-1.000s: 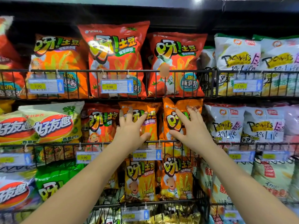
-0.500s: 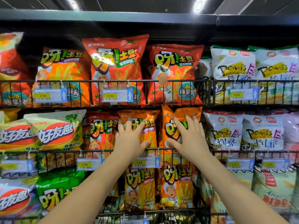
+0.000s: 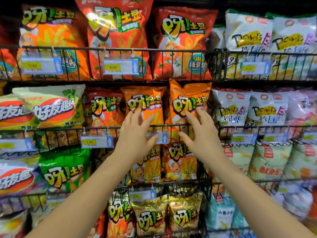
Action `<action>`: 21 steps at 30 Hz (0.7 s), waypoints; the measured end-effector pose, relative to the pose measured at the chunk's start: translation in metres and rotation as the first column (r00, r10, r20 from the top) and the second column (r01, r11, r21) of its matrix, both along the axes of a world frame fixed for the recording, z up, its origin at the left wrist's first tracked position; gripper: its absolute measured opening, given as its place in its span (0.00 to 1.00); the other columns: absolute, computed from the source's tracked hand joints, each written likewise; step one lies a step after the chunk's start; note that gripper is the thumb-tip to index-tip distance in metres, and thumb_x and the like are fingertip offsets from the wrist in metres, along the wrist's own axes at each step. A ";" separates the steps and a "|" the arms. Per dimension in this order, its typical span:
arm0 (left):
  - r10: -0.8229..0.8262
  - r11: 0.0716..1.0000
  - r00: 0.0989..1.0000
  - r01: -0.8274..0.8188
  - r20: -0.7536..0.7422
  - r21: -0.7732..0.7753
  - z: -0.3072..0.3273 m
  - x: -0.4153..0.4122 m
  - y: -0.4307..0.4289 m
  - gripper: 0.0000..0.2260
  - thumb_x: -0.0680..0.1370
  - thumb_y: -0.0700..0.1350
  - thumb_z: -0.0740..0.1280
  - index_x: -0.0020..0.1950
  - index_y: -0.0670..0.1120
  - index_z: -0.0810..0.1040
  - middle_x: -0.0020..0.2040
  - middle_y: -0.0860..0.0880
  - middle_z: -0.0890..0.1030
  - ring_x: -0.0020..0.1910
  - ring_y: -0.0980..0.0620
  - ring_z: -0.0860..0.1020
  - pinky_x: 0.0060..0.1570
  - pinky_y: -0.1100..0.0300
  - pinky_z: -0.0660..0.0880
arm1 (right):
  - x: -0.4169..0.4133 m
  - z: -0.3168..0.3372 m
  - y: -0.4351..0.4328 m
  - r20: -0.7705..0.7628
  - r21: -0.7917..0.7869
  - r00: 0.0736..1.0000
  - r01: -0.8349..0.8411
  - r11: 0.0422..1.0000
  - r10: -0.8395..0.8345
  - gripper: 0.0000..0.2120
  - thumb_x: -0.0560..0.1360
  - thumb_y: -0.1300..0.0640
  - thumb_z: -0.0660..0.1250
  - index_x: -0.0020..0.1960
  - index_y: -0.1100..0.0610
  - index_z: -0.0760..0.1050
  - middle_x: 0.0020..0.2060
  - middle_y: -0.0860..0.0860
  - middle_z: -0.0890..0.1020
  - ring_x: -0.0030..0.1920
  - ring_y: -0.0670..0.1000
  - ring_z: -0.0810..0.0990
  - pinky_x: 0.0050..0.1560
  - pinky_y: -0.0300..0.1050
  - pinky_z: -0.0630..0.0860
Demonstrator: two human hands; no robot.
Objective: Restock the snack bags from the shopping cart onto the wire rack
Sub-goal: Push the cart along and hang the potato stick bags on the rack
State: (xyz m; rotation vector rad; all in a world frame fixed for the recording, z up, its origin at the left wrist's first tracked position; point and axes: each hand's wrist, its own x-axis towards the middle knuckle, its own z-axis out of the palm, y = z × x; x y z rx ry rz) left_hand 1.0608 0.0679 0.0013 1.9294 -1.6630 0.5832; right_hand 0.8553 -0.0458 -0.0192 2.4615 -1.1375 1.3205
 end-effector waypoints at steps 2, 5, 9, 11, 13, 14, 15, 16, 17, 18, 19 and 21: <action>-0.023 1.000 1.000 0.023 0.021 0.003 -0.015 -0.005 0.005 0.32 0.82 0.60 0.64 0.84 0.59 0.56 0.85 0.44 0.49 0.83 0.40 0.46 0.80 0.39 0.49 | -0.004 -0.015 0.010 -0.008 0.044 1.000 -0.011 0.999 0.012 0.34 0.80 0.42 0.68 0.81 0.46 0.59 0.82 0.53 0.56 0.82 0.55 0.51 0.78 0.59 0.58; -0.098 0.995 0.995 0.098 0.012 -0.030 -0.032 -0.016 0.009 0.31 0.82 0.59 0.65 0.83 0.59 0.58 0.84 0.44 0.52 0.83 0.41 0.48 0.80 0.39 0.51 | -0.011 -0.036 0.026 -0.014 0.092 1.000 0.005 0.996 -0.003 0.33 0.80 0.42 0.68 0.81 0.45 0.60 0.81 0.53 0.58 0.81 0.55 0.55 0.78 0.59 0.62; -0.157 0.987 0.987 0.155 -0.038 -0.048 -0.065 -0.028 0.016 0.29 0.81 0.57 0.67 0.81 0.57 0.63 0.83 0.45 0.57 0.81 0.41 0.54 0.77 0.37 0.59 | -0.024 -0.067 0.040 -0.006 0.155 1.000 0.018 0.988 -0.017 0.30 0.80 0.44 0.68 0.79 0.47 0.64 0.78 0.51 0.64 0.78 0.53 0.60 0.76 0.57 0.64; -0.155 0.987 0.984 0.149 -0.083 -0.066 -0.085 -0.033 0.018 0.28 0.80 0.55 0.68 0.79 0.55 0.67 0.81 0.44 0.61 0.79 0.40 0.58 0.74 0.37 0.65 | -0.029 -0.083 0.038 -0.028 0.193 1.000 0.019 0.981 -0.014 0.30 0.80 0.43 0.68 0.79 0.47 0.64 0.76 0.50 0.66 0.77 0.53 0.63 0.74 0.57 0.68; -0.124 0.990 0.978 0.111 -0.166 -0.084 -0.104 -0.039 0.018 0.26 0.80 0.54 0.69 0.78 0.53 0.70 0.78 0.45 0.65 0.76 0.41 0.62 0.71 0.39 0.68 | -0.033 -0.095 0.031 -0.023 0.266 1.000 -0.010 0.964 0.016 0.31 0.80 0.43 0.68 0.79 0.47 0.63 0.75 0.49 0.66 0.75 0.52 0.66 0.71 0.56 0.72; -0.104 0.992 0.972 0.086 -0.209 -0.094 -0.113 -0.040 0.016 0.25 0.80 0.54 0.70 0.77 0.51 0.71 0.76 0.45 0.67 0.75 0.41 0.65 0.69 0.40 0.71 | -0.034 -0.100 0.027 -0.017 0.294 0.999 -0.030 0.955 0.036 0.31 0.80 0.43 0.68 0.79 0.47 0.62 0.75 0.49 0.66 0.74 0.52 0.67 0.70 0.55 0.73; -0.079 0.994 0.965 0.057 -0.249 -0.094 -0.121 -0.041 0.014 0.25 0.80 0.54 0.70 0.76 0.50 0.71 0.75 0.45 0.68 0.73 0.41 0.66 0.67 0.41 0.74 | -0.035 -0.104 0.021 -0.012 0.317 0.998 -0.052 0.947 0.058 0.31 0.80 0.43 0.67 0.79 0.47 0.62 0.74 0.49 0.66 0.74 0.52 0.67 0.70 0.54 0.73; -0.048 0.997 0.955 0.025 -0.293 -0.079 -0.129 -0.041 0.012 0.26 0.80 0.54 0.70 0.76 0.50 0.71 0.75 0.46 0.68 0.73 0.42 0.67 0.66 0.42 0.75 | -0.035 -0.108 0.016 -0.004 0.341 0.996 -0.080 0.937 0.086 0.31 0.80 0.43 0.67 0.80 0.47 0.61 0.74 0.49 0.66 0.73 0.52 0.67 0.70 0.53 0.72; -0.014 0.998 0.943 -0.006 -0.332 -0.058 -0.136 -0.040 0.009 0.27 0.80 0.55 0.70 0.77 0.50 0.70 0.75 0.46 0.68 0.74 0.42 0.66 0.67 0.43 0.74 | -0.034 -0.112 0.010 0.005 0.368 0.992 -0.116 0.923 0.122 0.32 0.80 0.43 0.67 0.80 0.47 0.61 0.74 0.49 0.66 0.73 0.52 0.67 0.70 0.53 0.71; 0.018 0.999 0.932 -0.032 -0.361 -0.031 -0.143 -0.038 0.007 0.28 0.80 0.55 0.70 0.77 0.50 0.68 0.75 0.46 0.67 0.75 0.43 0.65 0.68 0.44 0.72 | -0.032 -0.116 0.005 0.014 0.394 0.988 -0.150 0.907 0.157 0.32 0.80 0.43 0.67 0.80 0.48 0.60 0.74 0.49 0.66 0.73 0.51 0.68 0.70 0.52 0.72; 0.044 0.999 0.925 -0.052 -0.378 -0.010 -0.148 -0.036 0.004 0.28 0.80 0.56 0.70 0.78 0.50 0.67 0.75 0.46 0.66 0.75 0.43 0.65 0.69 0.44 0.71 | -0.028 -0.119 0.000 0.021 0.413 0.982 -0.177 0.893 0.186 0.32 0.80 0.43 0.67 0.80 0.48 0.60 0.74 0.49 0.66 0.71 0.51 0.69 0.68 0.51 0.73; 0.090 0.996 0.916 -0.083 -0.392 0.036 -0.156 -0.030 -0.003 0.29 0.80 0.56 0.70 0.79 0.51 0.65 0.76 0.45 0.65 0.76 0.43 0.64 0.69 0.44 0.70 | -0.018 -0.125 -0.009 0.015 0.420 0.973 -0.214 0.882 0.229 0.33 0.80 0.43 0.68 0.80 0.49 0.60 0.72 0.49 0.67 0.70 0.51 0.70 0.66 0.46 0.72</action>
